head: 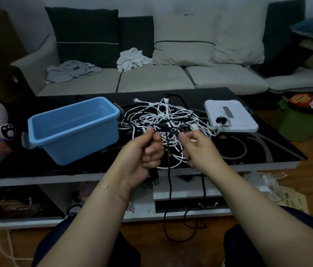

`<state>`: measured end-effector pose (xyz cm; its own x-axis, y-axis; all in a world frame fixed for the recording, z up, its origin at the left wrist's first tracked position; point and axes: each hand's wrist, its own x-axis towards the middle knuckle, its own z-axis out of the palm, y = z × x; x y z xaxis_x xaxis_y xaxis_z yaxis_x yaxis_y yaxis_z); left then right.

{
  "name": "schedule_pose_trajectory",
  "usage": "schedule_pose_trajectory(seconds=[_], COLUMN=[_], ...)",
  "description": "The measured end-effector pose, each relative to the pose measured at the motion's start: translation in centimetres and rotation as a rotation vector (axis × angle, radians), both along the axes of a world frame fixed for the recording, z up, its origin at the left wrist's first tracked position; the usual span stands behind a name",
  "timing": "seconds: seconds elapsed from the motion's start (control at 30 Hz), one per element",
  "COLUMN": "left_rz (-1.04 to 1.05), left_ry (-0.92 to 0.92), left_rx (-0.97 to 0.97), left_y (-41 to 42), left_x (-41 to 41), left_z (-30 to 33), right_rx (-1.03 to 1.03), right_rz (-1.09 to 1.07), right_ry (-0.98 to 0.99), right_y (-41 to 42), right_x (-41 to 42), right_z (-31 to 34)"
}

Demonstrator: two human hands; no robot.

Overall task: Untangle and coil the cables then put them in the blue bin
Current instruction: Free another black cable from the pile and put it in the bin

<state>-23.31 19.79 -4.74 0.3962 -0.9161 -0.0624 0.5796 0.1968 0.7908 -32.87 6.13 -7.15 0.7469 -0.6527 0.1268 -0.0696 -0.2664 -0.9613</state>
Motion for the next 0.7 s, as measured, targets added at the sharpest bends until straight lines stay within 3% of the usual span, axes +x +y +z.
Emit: schedule_pose_trajectory(seconds=[0.07, 0.17, 0.37, 0.5, 0.7], left_rz=[0.122, 0.255, 0.403, 0.516, 0.716], left_ry=[0.123, 0.147, -0.019, -0.224, -0.503], left_rx=[-0.086, -0.143, -0.196, -0.104, -0.036], left_y=[0.0, 0.2, 0.4, 0.1, -0.4], left_x=[0.4, 0.9, 1.5, 1.6, 1.5], left_z=[0.2, 0.3, 0.1, -0.7, -0.7], right_rx=[0.059, 0.084, -0.446, -0.514, -0.482], right_rz=[0.113, 0.266, 0.507, 0.552, 0.433], right_ry=[0.114, 0.135, 0.381, 0.45, 0.463], right_y=[0.8, 2.1, 3.0, 3.3, 2.5], right_x=[0.3, 0.6, 0.0, -0.2, -0.4], right_z=[-0.7, -1.4, -2.2, -2.0, -1.3])
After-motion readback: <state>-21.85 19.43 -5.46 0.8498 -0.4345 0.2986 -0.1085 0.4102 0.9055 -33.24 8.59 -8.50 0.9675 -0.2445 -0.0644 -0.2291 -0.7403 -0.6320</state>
